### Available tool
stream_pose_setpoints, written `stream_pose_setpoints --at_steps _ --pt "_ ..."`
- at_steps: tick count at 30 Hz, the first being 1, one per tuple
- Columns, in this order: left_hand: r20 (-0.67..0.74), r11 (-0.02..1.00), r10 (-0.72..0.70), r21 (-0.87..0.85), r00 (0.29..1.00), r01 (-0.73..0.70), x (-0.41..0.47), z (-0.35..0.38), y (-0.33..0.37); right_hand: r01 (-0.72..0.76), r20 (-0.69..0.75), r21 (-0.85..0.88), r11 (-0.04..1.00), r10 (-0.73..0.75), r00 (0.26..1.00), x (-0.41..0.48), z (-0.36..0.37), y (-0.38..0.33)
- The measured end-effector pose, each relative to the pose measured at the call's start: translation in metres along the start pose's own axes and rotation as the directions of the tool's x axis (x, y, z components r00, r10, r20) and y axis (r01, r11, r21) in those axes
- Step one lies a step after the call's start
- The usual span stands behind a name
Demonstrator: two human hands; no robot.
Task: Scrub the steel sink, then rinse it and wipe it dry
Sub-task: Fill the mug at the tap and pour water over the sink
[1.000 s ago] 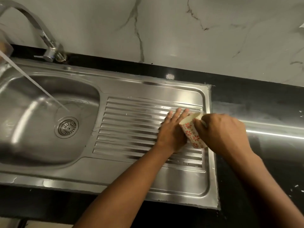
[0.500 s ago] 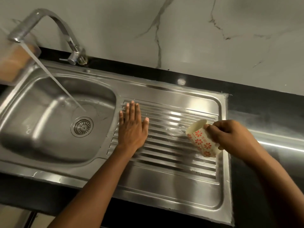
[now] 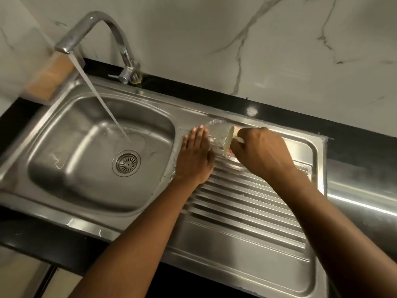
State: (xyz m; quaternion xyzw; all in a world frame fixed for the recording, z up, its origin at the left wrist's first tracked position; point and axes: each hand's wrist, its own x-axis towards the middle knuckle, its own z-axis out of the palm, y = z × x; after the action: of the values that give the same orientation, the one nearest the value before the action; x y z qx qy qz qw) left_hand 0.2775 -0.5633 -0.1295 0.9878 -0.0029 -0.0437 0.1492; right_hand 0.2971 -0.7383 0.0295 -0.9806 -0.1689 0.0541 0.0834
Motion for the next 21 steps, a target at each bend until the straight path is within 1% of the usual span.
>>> stream_pose_setpoints --at_steps 2,5,7,10,13,14,15,17,19,21 --pt "-0.012 0.997 -0.073 -0.020 0.997 0.072 -0.011 -0.003 -0.021 0.024 0.030 0.062 0.998 -0.025 0.999 -0.005 0.002 -0.005" --pt "-0.002 0.982 -0.160 -0.101 0.987 0.159 -0.037 -0.006 -0.044 -0.034 0.088 0.252 0.967 0.012 0.996 -0.024 0.003 -0.002" --pt "0.028 0.973 -0.176 -0.144 0.984 0.178 -0.059 -0.006 -0.050 -0.079 0.112 0.336 0.938 0.043 0.993 -0.043 0.002 0.004" --pt "0.078 0.969 -0.178 -0.161 0.981 0.188 -0.088 -0.004 -0.058 -0.149 0.171 0.428 0.891 0.083 0.982 -0.072 -0.003 0.010" --pt "0.135 0.953 -0.218 -0.182 0.967 0.240 -0.106 -0.008 -0.065 -0.219 0.198 0.543 0.811 0.130 0.972 -0.100 -0.008 0.011" --pt "0.133 0.951 -0.232 -0.175 0.964 0.253 -0.112 -0.012 -0.067 -0.234 0.204 0.577 0.782 0.140 0.969 -0.108 -0.009 0.009" --pt "0.110 0.955 -0.232 -0.164 0.967 0.248 -0.118 -0.015 -0.068 -0.244 0.207 0.604 0.759 0.146 0.967 -0.115 -0.009 0.006" --pt "0.078 0.973 -0.166 -0.151 0.983 0.176 -0.134 -0.021 -0.070 -0.263 0.213 0.628 0.733 0.163 0.963 -0.128 -0.008 -0.001" --pt "0.124 0.987 -0.064 -0.136 0.990 0.081 -0.150 -0.021 -0.076 -0.286 0.225 0.648 0.706 0.181 0.957 -0.137 -0.005 -0.010" --pt "0.163 0.993 -0.004 -0.114 0.987 0.023 -0.159 -0.017 -0.084 -0.300 0.228 0.664 0.685 0.197 0.954 -0.143 -0.001 -0.020"
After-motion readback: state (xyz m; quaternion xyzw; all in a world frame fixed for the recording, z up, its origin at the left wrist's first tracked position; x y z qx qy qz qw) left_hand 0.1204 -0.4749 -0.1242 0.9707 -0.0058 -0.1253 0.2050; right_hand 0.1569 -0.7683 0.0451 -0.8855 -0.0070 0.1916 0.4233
